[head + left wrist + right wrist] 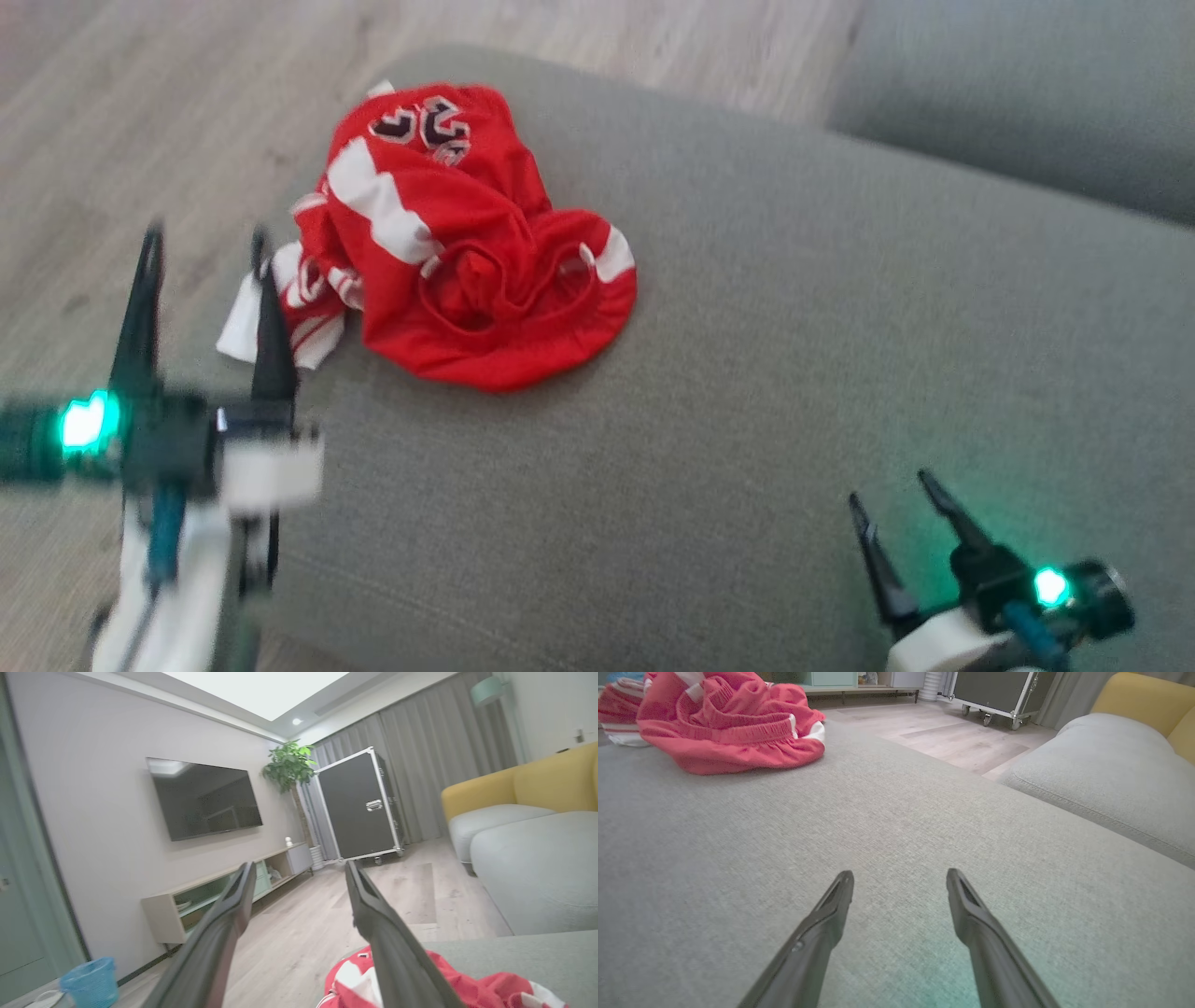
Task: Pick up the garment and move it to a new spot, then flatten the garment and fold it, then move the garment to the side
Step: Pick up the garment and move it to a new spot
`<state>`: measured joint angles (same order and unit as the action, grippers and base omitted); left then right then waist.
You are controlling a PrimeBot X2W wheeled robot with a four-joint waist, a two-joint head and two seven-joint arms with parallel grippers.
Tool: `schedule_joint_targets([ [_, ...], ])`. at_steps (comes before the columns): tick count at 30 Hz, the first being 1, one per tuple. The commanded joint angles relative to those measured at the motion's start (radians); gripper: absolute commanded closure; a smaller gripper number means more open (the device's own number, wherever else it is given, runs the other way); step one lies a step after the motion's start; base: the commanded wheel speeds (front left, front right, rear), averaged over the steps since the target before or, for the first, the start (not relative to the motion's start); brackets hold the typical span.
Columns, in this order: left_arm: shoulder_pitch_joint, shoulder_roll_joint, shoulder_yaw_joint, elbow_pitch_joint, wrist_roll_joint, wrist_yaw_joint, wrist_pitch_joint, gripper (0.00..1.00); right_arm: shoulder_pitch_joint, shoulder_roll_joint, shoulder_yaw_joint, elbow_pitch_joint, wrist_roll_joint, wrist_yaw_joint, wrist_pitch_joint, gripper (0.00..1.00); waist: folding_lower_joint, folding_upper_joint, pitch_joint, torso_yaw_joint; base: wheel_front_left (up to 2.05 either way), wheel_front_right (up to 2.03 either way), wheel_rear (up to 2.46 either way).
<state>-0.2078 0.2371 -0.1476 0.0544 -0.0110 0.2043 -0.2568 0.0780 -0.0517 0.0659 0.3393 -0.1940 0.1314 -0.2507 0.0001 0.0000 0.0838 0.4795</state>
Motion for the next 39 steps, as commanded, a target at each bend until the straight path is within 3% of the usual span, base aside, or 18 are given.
schedule_joint_targets([
  [1,-0.084,0.019,0.029,-0.007,-0.009,-0.015,-0.005,0.0,-0.051,-0.028,0.016,-0.034,-0.007,-0.001,-0.011,0.0,-0.0001,0.0,0.061,-0.019,0.0,0.0,0.0],
  [7,-0.393,-0.004,-0.009,0.329,-0.079,-0.151,0.043,0.0,-0.1,-0.101,0.005,-0.069,-0.04,-0.001,-0.011,0.0,-0.0001,0.0,0.172,-0.039,0.0,0.0,0.0],
  [12,-0.588,-0.036,0.005,0.636,-0.145,-0.198,0.178,0.0,-0.129,-0.128,0.023,-0.071,-0.048,-0.001,-0.011,0.0,-0.0001,0.0,0.216,-0.068,0.0,0.0,0.0],
  [18,-0.699,-0.046,0.004,0.954,-0.188,-0.251,0.29,0.0,-0.163,-0.147,0.032,-0.09,-0.048,-0.001,-0.011,0.0,-0.0001,0.0,0.274,-0.101,0.0,0.0,0.0],
  [21,-0.718,-0.052,0.004,1.045,-0.203,-0.27,0.301,0.0,-0.169,-0.152,0.028,-0.096,-0.05,-0.001,-0.011,0.0,-0.0001,0.0,0.29,-0.111,0.0,0.0,0.0],
  [22,-0.722,-0.052,0.0,1.067,-0.204,-0.277,0.298,0.14,-0.171,-0.153,0.026,-0.097,-0.051,-0.001,-0.011,0.0,-0.0001,0.0,0.292,-0.114,0.0,0.0,0.0],
  [23,-0.726,-0.048,-0.007,1.083,-0.2,-0.284,0.287,1.0,-0.172,-0.153,0.024,-0.098,-0.051,-0.001,-0.011,0.0,-0.0001,0.0,0.294,-0.117,0.0,0.0,0.0],
  [32,-0.809,-0.02,-0.066,1.091,-0.172,-0.322,0.081,1.0,-0.17,-0.114,0.018,-0.089,-0.043,-0.001,-0.011,0.0,-0.0001,0.0,0.228,-0.137,0.0,0.0,0.0],
  [39,-0.885,0.003,-0.149,1.012,-0.13,-0.332,0.016,1.0,-0.154,-0.049,0.036,-0.066,-0.02,-0.001,-0.011,0.0,-0.0001,0.0,0.083,-0.22,0.0,0.0,0.0],
])
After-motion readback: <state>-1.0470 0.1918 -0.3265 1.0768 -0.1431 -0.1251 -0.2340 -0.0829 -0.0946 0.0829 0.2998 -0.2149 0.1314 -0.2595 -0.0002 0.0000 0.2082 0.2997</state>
